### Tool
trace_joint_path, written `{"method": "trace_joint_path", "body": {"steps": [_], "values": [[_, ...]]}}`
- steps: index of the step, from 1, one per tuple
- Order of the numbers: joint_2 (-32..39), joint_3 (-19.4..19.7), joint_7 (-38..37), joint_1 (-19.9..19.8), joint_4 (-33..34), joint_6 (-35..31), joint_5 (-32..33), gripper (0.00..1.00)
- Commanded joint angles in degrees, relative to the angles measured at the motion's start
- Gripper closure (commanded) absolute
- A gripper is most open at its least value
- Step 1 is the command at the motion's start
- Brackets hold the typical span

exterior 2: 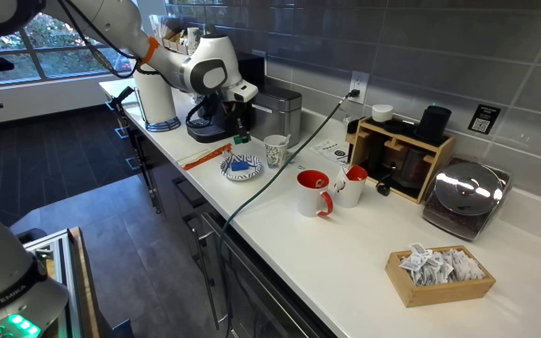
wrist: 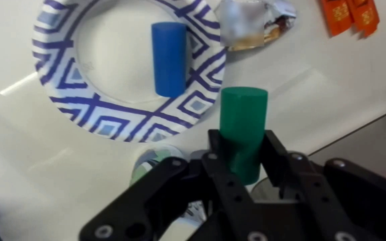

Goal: Take the green and blue blocks out of the bowl and put them on the counter.

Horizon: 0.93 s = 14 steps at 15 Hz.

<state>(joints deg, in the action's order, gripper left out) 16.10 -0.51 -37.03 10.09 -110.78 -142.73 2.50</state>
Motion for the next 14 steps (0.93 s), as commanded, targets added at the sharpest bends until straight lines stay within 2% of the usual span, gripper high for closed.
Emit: {"method": "trace_joint_path", "body": {"steps": [1,5,11,12,13,14], "values": [[7.9,0.1,-0.2,1.3,10.9,1.9,1.3,0.92],[16.3,0.7,0.6,2.3,21.1,5.9,0.6,0.92],[24.1,0.7,1.5,2.9,30.1,13.1,-0.3,0.92],[24.9,0.6,1.8,2.8,31.1,13.7,-0.5,0.59],[25.2,0.7,1.9,2.8,31.7,13.8,-0.6,0.42],[25.5,0.7,2.0,2.8,32.1,13.9,-0.7,0.37]]}}
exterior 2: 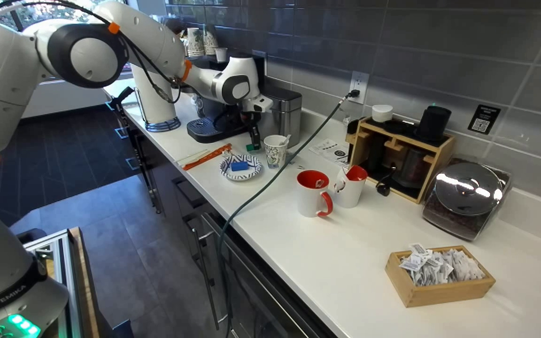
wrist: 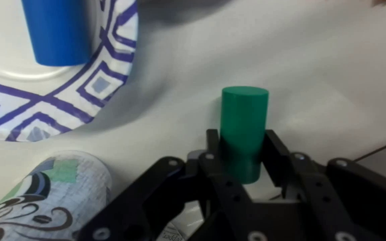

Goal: Take the green and blue blocks out of the bowl and put them on the counter.

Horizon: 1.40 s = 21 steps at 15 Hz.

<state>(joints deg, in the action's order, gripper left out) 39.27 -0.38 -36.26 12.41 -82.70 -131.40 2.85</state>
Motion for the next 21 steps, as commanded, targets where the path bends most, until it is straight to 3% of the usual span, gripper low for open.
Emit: {"method": "trace_joint_path", "body": {"steps": [1,5,10,15,21], "values": [[2.4,0.6,1.3,0.4,4.3,2.7,-1.1,0.28],[-1.5,-0.2,3.8,-0.3,0.4,2.0,-1.8,0.01],[-12.0,-1.8,11.6,-1.2,-13.4,-0.4,-3.5,0.0],[-21.1,-2.2,14.5,-3.4,-26.7,-2.5,-7.7,0.0],[-22.0,-3.3,28.6,-8.3,-35.8,-16.1,-12.2,0.0]]}}
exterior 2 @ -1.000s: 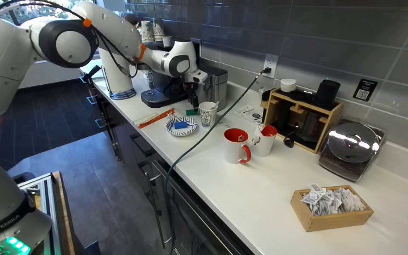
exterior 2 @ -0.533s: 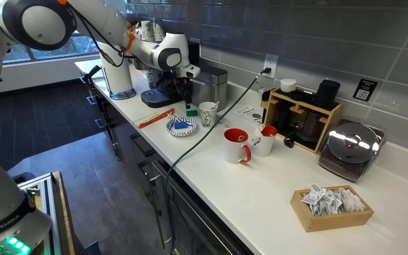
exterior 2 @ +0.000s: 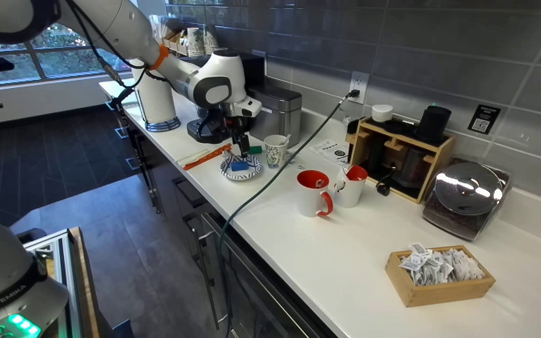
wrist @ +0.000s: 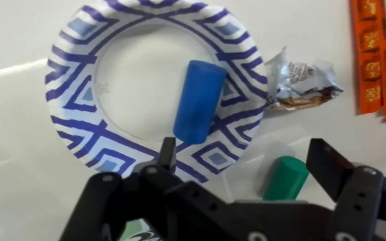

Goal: Take the green and blue blocks out of the bowl and put them on the counter.

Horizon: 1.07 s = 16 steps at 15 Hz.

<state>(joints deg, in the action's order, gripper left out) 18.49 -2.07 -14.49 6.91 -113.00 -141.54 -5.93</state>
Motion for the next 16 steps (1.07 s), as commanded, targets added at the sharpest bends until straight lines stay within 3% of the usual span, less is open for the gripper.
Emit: {"method": "trace_joint_path", "body": {"steps": [1,5,10,15,16], "values": [[-0.8,-2.1,9.2,-3.8,-6.3,-7.4,-4.8,0.0],[0.2,-4.7,15.2,-7.3,-7.8,-9.4,-11.9,0.0],[0.8,-5.1,14.7,-8.1,-7.4,-8.7,-16.2,0.51],[1.4,-4.0,11.6,-7.6,-7.1,-8.5,-15.9,0.89],[1.3,-3.9,11.1,-7.5,-7.1,-8.2,-15.7,0.92]]}}
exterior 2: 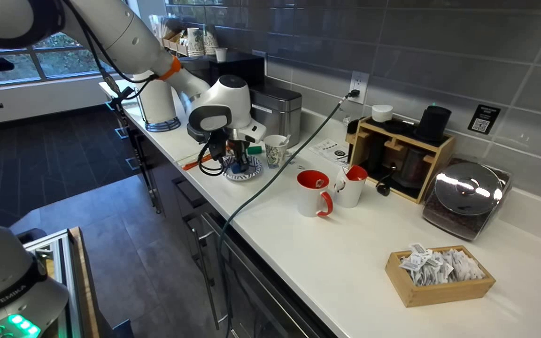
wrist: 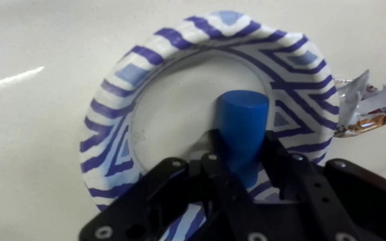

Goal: Take the green and blue blocks out of the bowl and put them on the counter.

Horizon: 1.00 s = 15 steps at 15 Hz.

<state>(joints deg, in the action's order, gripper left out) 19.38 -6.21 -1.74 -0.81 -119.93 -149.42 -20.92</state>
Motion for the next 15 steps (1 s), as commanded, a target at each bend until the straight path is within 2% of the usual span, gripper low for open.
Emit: {"method": "trace_joint_path", "body": {"steps": [1,6,9,11,12,15], "values": [[0.2,0.4,-2.4,0.4,-0.1,-0.1,-0.5,0.92],[-7.5,1.1,-5.2,2.1,-5.4,-1.5,2.0,0.92],[-11.2,2.5,-10.2,4.4,-5.9,0.2,8.0,0.92],[-11.2,2.5,-13.2,5.4,-3.8,0.6,10.9,0.92],[-9.4,2.8,-17.0,6.2,-1.2,1.4,12.9,0.92],[-4.1,2.4,-21.7,7.5,5.9,4.5,14.0,0.92]]}}
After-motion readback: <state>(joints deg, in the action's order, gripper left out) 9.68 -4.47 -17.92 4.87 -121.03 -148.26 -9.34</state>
